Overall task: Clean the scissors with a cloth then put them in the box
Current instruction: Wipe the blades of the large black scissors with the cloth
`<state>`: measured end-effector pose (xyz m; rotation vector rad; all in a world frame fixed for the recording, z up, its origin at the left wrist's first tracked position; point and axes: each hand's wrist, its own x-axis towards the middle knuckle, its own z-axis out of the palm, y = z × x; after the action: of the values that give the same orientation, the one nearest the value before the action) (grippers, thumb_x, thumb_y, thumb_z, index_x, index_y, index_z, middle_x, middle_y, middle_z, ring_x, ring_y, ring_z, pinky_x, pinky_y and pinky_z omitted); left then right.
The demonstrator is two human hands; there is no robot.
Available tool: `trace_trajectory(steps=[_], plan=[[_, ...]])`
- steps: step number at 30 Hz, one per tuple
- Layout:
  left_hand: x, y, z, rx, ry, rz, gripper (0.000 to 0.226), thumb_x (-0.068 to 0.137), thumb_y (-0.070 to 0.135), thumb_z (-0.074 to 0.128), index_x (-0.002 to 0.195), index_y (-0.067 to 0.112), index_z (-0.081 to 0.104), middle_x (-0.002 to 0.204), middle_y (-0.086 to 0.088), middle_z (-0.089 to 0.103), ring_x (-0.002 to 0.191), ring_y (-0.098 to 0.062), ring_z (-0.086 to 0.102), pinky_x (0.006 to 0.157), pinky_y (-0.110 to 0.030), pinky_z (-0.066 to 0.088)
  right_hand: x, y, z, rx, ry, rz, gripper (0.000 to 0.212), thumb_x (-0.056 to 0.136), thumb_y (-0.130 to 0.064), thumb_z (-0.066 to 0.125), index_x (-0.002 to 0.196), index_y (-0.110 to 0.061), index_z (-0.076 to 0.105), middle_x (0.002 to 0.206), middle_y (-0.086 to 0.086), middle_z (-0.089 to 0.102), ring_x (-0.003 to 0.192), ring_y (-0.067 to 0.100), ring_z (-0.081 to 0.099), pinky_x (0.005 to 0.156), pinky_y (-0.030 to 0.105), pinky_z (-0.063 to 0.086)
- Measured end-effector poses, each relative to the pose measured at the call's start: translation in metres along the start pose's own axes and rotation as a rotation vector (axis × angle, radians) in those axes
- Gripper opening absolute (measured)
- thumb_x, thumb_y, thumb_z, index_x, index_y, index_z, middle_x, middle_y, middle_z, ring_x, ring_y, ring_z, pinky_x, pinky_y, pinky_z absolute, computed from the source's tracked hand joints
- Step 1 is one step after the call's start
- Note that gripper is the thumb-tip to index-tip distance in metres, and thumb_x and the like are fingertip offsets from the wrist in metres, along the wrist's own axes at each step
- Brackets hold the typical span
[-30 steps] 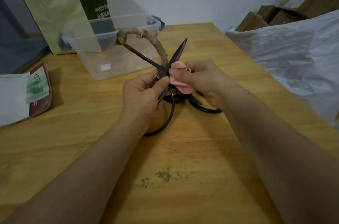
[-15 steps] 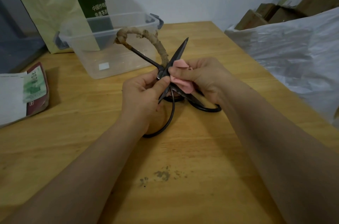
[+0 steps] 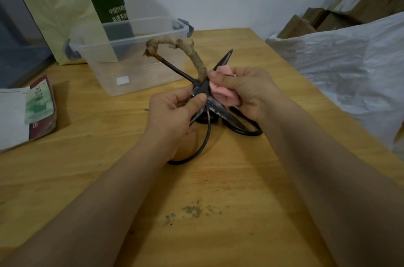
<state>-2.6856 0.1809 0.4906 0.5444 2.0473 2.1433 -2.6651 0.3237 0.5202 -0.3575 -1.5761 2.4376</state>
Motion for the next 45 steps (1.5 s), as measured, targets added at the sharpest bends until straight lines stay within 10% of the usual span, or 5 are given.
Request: trace_trajectory(steps=[5, 9, 26, 35, 45], plan=[[-0.001, 0.002, 0.004, 0.007, -0.034, -0.025, 0.018, 0.087, 0.007, 0.062, 0.104, 0.004, 0.068, 0.080, -0.017, 0.061, 0.044, -0.006, 0.040, 0.038, -0.017, 0.030, 0.004, -0.010, -0.008, 0.107, 0.097, -0.041, 0.035, 0.070, -0.007, 0.075, 0.100, 0.005, 0.061, 0.070, 0.017, 0.067, 0.051, 0.022, 0.064, 0.042, 0.027, 0.049], [-0.003, 0.003, 0.006, 0.000, -0.061, -0.039, 0.013, 0.087, 0.006, 0.062, 0.099, 0.008, 0.069, 0.080, -0.018, 0.061, 0.046, -0.008, 0.040, 0.039, -0.017, 0.029, 0.008, -0.011, -0.010, 0.124, 0.162, -0.051, 0.044, 0.063, -0.011, 0.080, 0.101, 0.004, 0.063, 0.084, 0.020, 0.071, 0.073, 0.033, 0.068, 0.080, 0.058, 0.053], [0.008, 0.026, -0.031, -0.156, 0.367, 0.105, 0.020, 0.090, -0.004, 0.050, 0.085, 0.008, 0.066, 0.078, -0.008, 0.057, 0.055, -0.008, 0.048, 0.051, -0.023, 0.041, -0.004, -0.006, -0.007, -0.378, 0.108, -0.218, 0.007, 0.087, -0.014, 0.066, 0.089, -0.008, 0.070, 0.081, 0.009, 0.067, 0.060, 0.018, 0.065, 0.045, 0.027, 0.052], [0.002, 0.020, -0.008, -0.125, 0.281, 0.033, 0.023, 0.096, 0.003, 0.046, 0.096, 0.008, 0.069, 0.081, -0.007, 0.064, 0.058, -0.013, 0.048, 0.047, -0.024, 0.040, -0.014, 0.014, 0.024, -0.840, 0.033, -0.666, 0.045, 0.086, -0.010, 0.065, 0.127, -0.027, 0.058, 0.123, -0.005, 0.059, 0.100, 0.002, 0.059, 0.085, 0.020, 0.054], [0.003, 0.010, -0.006, -0.168, 0.341, -0.021, 0.022, 0.096, 0.004, 0.049, 0.087, 0.011, 0.068, 0.079, -0.007, 0.062, 0.061, -0.012, 0.052, 0.044, -0.020, 0.042, 0.002, 0.029, 0.020, -1.052, -0.103, -0.808, 0.012, 0.080, -0.009, 0.071, 0.092, -0.007, 0.074, 0.097, 0.002, 0.067, 0.096, 0.022, 0.062, 0.086, 0.038, 0.049]])
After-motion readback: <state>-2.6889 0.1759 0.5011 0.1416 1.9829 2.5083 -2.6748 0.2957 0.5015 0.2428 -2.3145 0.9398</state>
